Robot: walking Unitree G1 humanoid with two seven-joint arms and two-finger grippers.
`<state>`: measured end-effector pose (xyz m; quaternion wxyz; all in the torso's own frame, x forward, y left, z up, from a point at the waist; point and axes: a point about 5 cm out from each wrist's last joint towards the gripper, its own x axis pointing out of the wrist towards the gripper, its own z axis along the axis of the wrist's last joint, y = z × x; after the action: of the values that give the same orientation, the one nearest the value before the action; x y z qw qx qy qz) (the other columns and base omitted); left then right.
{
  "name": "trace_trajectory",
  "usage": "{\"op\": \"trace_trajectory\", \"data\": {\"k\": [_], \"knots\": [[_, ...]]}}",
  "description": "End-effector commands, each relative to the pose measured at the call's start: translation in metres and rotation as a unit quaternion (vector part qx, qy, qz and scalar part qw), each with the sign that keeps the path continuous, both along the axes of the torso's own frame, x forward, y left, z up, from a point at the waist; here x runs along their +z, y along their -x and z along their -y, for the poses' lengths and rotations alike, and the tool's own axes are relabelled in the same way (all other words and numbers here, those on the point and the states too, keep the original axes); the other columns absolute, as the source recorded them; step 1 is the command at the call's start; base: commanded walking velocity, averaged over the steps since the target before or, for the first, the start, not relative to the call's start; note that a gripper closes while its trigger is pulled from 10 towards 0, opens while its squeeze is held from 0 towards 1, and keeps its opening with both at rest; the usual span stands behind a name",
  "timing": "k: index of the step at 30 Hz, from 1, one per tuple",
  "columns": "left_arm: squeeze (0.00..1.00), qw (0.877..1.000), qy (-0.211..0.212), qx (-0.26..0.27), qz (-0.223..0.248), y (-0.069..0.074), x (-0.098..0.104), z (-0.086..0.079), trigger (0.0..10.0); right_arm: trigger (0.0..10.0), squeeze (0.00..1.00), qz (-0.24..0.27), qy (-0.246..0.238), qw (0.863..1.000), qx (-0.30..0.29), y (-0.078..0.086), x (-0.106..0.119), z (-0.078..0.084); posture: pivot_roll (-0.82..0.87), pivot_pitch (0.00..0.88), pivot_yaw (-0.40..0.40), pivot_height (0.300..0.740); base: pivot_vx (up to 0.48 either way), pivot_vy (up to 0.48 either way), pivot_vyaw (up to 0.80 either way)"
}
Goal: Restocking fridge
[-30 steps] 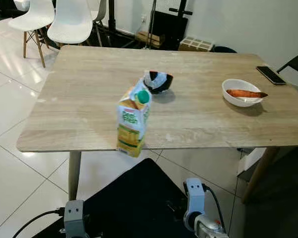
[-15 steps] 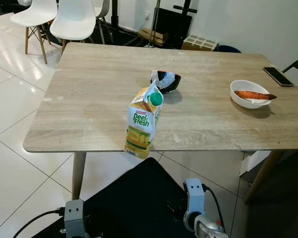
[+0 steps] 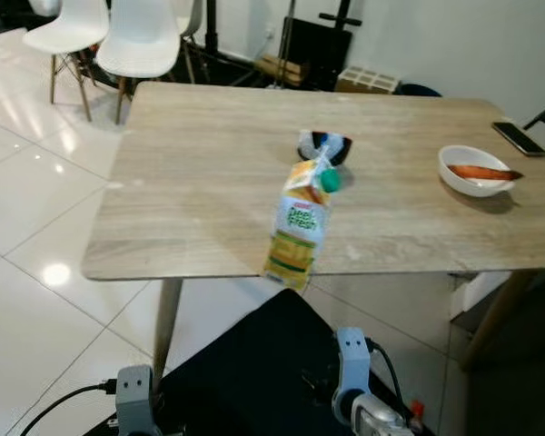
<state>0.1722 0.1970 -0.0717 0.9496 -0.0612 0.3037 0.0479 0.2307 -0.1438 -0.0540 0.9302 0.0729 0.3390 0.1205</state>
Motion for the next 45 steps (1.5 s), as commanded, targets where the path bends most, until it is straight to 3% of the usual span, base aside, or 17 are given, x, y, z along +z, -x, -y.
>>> {"op": "trace_trajectory", "data": {"k": [1, 13, 19, 20, 21, 23, 24, 25, 26, 27, 28, 30, 31, 34, 36, 41, 45], "knots": [[0.0, 1.0, 0.005, -0.005, -0.017, 0.007, -0.004, 0.001, 10.0, 10.0, 0.0, -0.008, 0.005, 1.0, -0.011, 0.003, -0.002, 0.008, 0.01, 0.068, -0.078, 0.74, 0.0, 0.0, 0.0], [0.0, 0.999, -0.012, -0.028, -0.013, 0.004, -0.003, 0.005, 10.0, 10.0, 0.0, 0.025, -0.016, 0.999, 0.022, -0.008, 0.008, 0.008, 0.01, 0.053, -0.075, 0.74, 0.0, 0.0, 0.0], [0.0, 0.994, -0.031, -0.098, 0.028, -0.002, 0.005, 0.01, 10.0, 10.0, 0.0, 0.026, -0.128, 0.985, 0.117, -0.013, 0.019, 0.004, 0.0, 0.045, -0.075, 0.74, 0.0, 0.0, 0.0], [0.0, 0.988, -0.035, -0.143, 0.048, -0.003, 0.009, 0.014, 10.0, 10.0, 0.0, 0.031, -0.166, 0.972, 0.165, -0.015, 0.026, 0.003, 0.0, 0.045, -0.075, 0.74, 0.0, 0.0, 0.0], [0.0, 0.988, -0.035, -0.143, 0.048, -0.003, 0.009, 0.014, 10.0, 10.0, 0.0, 0.031, -0.166, 0.972, 0.165, -0.015, 0.026, 0.003, 0.0, 0.045, -0.075, 0.74, 0.0, 0.0, 0.0], [0.0, 0.972, -0.038, -0.214, 0.087, -0.003, 0.018, 0.02, 10.0, 10.0, 0.0, 0.044, -0.219, 0.94, 0.258, -0.018, 0.041, 0.003, 0.0, 0.045, -0.074, 0.74, 0.0, 0.0, 0.0], [0.0, 0.972, -0.038, -0.214, 0.087, -0.003, 0.018, 0.02, 10.0, 10.0, 0.0, 0.044, -0.219, 0.94, 0.258, -0.018, 0.041, 0.003, 0.0, 0.045, -0.074, 0.74, 0.0, 0.0, 0.0], [0.0, 0.966, -0.031, -0.232, 0.109, -0.004, 0.023, 0.022, 10.0, 10.0, 0.0, 0.045, -0.233, 0.924, 0.299, -0.019, 0.047, 0.003, 0.0, 0.045, -0.074, 0.74, 0.0, 0.0, 0.0], [0.0, 0.966, -0.031, -0.232, 0.109, -0.004, 0.023, 0.022, 10.0, 10.0, 0.0, 0.045, -0.233, 0.924, 0.299, -0.019, 0.047, 0.003, 0.0, 0.045, -0.074, 0.74, 0.0, 0.0, 0.0], [0.0, 0.962, -0.023, -0.237, 0.132, -0.005, 0.029, 0.023, 10.0, 10.0, 0.0, 0.044, -0.244, 0.908, 0.337, -0.019, 0.053, 0.005, 0.0, 0.047, -0.074, 0.74, 0.0, 0.0, 0.0], [0.0, 0.962, -0.023, -0.237, 0.132, -0.005, 0.029, 0.023, 10.0, 10.0, 0.0, 0.044, -0.244, 0.908, 0.337, -0.019, 0.053, 0.005, 0.0, 0.047, -0.074, 0.74, 0.0, 0.0, 0.0], [0.0, 0.954, -0.009, -0.247, 0.169, -0.008, 0.04, 0.024, 10.0, 10.0, 0.0, 0.033, -0.27, 0.879, 0.392, -0.017, 0.062, 0.005, 0.0, 0.047, -0.076, 0.74, 0.0, 0.0, 0.0], [0.0, 0.954, -0.009, -0.247, 0.169, -0.008, 0.04, 0.024, 10.0, 10.0, 0.0, 0.033, -0.27, 0.879, 0.392, -0.017, 0.062, 0.005, 0.0, 0.047, -0.076, 0.74, 0.0, 0.0, 0.0], [0.0, 0.936, 0.004, -0.285, 0.208, -0.009, 0.058, 0.031, 10.0, 10.0, 0.0, 0.056, -0.339, 0.837, 0.426, -0.02, 0.088, 0.001, 0.0, 0.046, -0.082, 0.74, 0.0, 0.0, 0.0], [0.0, 0.932, 0.005, -0.293, 0.215, -0.01, 0.061, 0.033, 10.0, 10.0, 0.0, 0.082, -0.354, 0.829, 0.425, -0.024, 0.098, -0.001, 0.0, 0.046, -0.082, 0.74, 0.0, 0.0, 0.0], [0.0, 0.927, 0.008, -0.296, 0.231, -0.013, 0.069, 0.037, 10.0, 10.0, 0.0, 0.189, -0.352, 0.837, 0.374, -0.05, 0.122, -0.001, 0.0, 0.047, -0.078, 0.74, 0.0, 0.0, 0.0], [0.0, 0.926, 0.014, -0.293, 0.237, -0.016, 0.074, 0.038, 10.0, 10.0, 0.0, 0.221, -0.39, 0.827, 0.339, -0.059, 0.136, 0.001, 0.0, 0.045, -0.077, 0.74, 0.0, 0.0, 0.0]]}}
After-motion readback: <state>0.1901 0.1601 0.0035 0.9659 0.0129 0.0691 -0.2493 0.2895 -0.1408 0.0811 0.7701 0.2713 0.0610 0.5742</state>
